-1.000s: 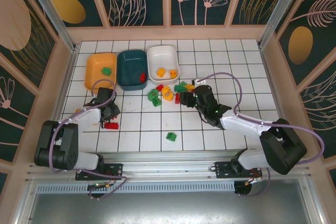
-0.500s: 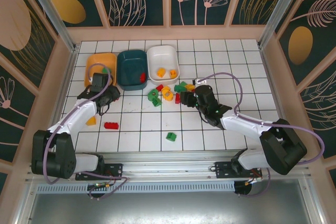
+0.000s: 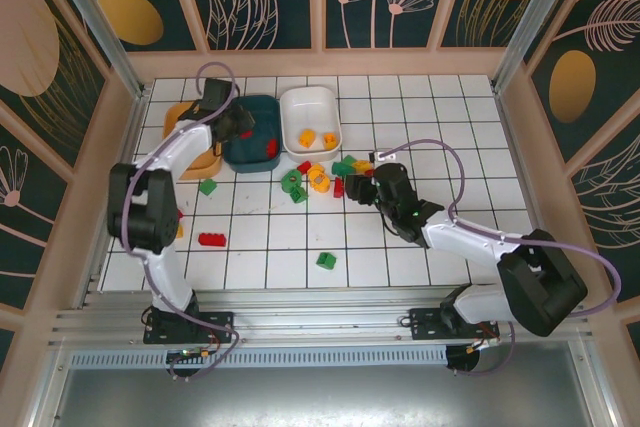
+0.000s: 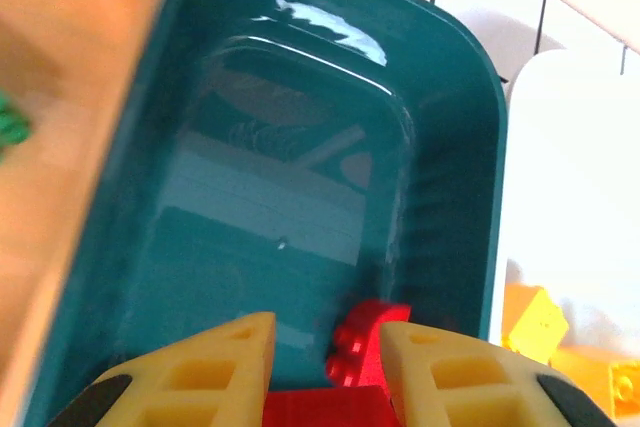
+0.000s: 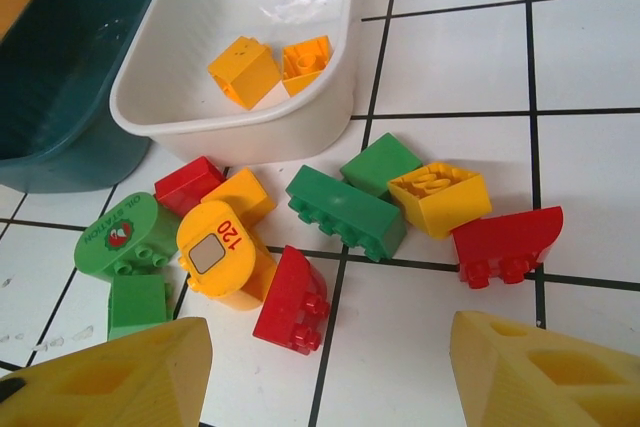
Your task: Sort the legos into containers by color
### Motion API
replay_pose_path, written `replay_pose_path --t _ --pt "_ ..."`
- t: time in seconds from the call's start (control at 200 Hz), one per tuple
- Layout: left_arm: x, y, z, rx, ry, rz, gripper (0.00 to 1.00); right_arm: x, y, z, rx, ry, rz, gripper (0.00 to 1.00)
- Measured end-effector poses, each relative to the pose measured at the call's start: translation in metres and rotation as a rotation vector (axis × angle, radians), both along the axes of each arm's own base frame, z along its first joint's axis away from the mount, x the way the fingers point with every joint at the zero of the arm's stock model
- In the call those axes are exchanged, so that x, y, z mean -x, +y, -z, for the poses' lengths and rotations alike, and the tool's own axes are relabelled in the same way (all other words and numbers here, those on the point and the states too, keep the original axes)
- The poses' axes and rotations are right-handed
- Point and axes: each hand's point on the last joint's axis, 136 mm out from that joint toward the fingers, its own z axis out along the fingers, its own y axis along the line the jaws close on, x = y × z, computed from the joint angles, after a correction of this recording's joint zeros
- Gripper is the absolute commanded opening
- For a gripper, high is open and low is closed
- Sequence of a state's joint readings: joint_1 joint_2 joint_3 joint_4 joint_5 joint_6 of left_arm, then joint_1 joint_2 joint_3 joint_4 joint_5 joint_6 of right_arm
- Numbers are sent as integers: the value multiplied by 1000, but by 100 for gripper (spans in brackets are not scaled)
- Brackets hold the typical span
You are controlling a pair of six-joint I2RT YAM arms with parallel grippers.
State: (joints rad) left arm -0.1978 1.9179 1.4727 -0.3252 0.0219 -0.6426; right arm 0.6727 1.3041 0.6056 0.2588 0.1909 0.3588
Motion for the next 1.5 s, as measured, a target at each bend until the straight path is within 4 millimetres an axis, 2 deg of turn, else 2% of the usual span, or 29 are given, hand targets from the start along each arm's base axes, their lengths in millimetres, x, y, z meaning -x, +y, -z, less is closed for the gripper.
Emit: replay_pose_path --t 0.115,0.17,0.195,0.28,0.345,0.385,0.435,0.52,0.616,0.706,0.766,0.806,0.876,0.941,1.026,1.111,1.191,1.381,1.501 --pt "-12 -9 27 -10 52 12 22 -1 -2 -5 -8 -11 6 65" --pt "-10 -11 39 -12 83 18 38 -1 -3 -7 -10 -17 11 65" --pt "-8 -11 42 -17 95 24 41 -2 -4 -8 -9 -20 14 65" --pt "-6 -13 46 -8 112 28 59 -2 -6 -10 -9 -27 24 65" --pt "-6 -14 42 -6 106 37 68 -3 -6 -10 -8 -28 26 65" --pt "-6 -14 38 -5 99 44 78 -3 -7 -10 -8 -28 28 65" --pt "-5 -14 29 -10 81 55 90 -3 -7 -10 -8 -28 28 66" --pt "5 -12 4 -6 39 56 91 -3 -7 -10 -8 -27 28 65" --pt "21 -6 -42 -2 -55 49 93 -3 -7 -9 -7 -26 28 66" --pt "60 12 -86 -19 -158 11 94 -2 -8 -8 -5 -23 28 66" --pt "89 26 -100 -38 -205 -22 93 -2 -8 -7 -4 -22 28 66" --pt "107 35 -101 -49 -221 -45 92 -2 -8 -7 -5 -22 28 65" --pt "136 50 -83 -67 -209 -85 92 -1 -8 -8 -8 -23 29 65" --pt "162 61 -47 -80 -150 -116 91 -1 -8 -9 -14 -23 29 66" --pt "205 71 10 -87 -37 -142 90 -1 -8 -8 -17 -20 31 66" --pt "238 75 41 -55 37 -174 87 0 -8 -7 -18 -17 32 66" --pt "252 75 48 -9 61 -208 84 0 -8 -7 -19 -16 31 66" --pt "266 64 39 172 32 -287 80 1 -5 -4 -17 -9 22 66" --pt "278 54 48 306 65 -330 79 1 -5 -1 -12 -2 20 66"
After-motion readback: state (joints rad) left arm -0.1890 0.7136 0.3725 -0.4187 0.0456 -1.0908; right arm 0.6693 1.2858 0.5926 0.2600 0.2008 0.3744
